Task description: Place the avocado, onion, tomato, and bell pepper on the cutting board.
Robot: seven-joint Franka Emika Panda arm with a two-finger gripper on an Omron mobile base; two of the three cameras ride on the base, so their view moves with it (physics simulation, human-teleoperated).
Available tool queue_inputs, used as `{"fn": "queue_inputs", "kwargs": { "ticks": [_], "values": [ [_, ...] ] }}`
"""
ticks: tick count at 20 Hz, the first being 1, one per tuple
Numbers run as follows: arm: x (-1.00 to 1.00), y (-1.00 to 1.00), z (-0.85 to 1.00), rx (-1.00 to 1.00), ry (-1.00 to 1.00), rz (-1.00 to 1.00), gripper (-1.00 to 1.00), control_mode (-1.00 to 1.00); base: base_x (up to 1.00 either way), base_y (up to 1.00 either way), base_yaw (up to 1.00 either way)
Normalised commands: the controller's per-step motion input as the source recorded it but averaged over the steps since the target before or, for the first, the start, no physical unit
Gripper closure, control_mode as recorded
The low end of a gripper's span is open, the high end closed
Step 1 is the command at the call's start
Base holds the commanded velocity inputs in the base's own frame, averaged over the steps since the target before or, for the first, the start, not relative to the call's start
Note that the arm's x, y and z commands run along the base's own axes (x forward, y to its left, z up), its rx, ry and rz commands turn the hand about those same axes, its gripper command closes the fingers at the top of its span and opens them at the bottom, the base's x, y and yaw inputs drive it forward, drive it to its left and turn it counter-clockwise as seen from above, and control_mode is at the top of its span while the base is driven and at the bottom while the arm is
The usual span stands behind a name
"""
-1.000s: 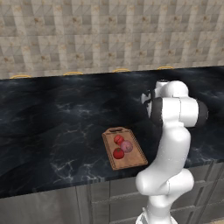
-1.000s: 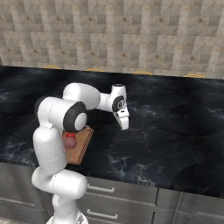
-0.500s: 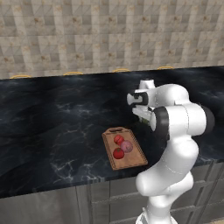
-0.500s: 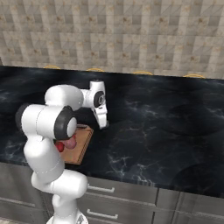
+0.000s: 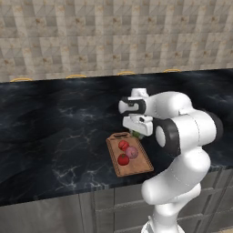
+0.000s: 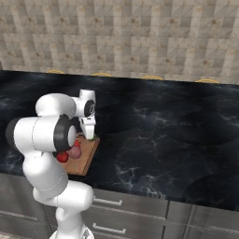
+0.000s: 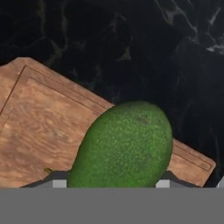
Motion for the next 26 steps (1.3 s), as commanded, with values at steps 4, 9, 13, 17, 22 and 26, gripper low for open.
{"fn": "queue_inputs", "kwargs": {
  "ticks": [4,9,13,17,22,26],
  "values": [
    [-0.06,0.13,-0.05,0.03,0.02,0.01,1.0,-1.0,0.0,0.0,0.0],
    [0.02,0.02,-0.12,0.0,0.01,0.0,1.0,-1.0,0.0,0.0,0.0],
    [0.13,0.03,-0.2,0.0,0.01,0.0,1.0,-1.0,0.0,0.0,0.0],
    [0.23,0.06,-0.26,0.03,0.03,0.0,1.0,-1.0,0.0,0.0,0.0],
    [0.33,0.14,-0.19,0.01,0.0,0.0,1.0,-1.0,0.0,0.0,0.0],
    [0.24,0.32,-0.15,0.01,0.0,0.0,1.0,-1.0,0.0,0.0,0.0]
  ]
}}
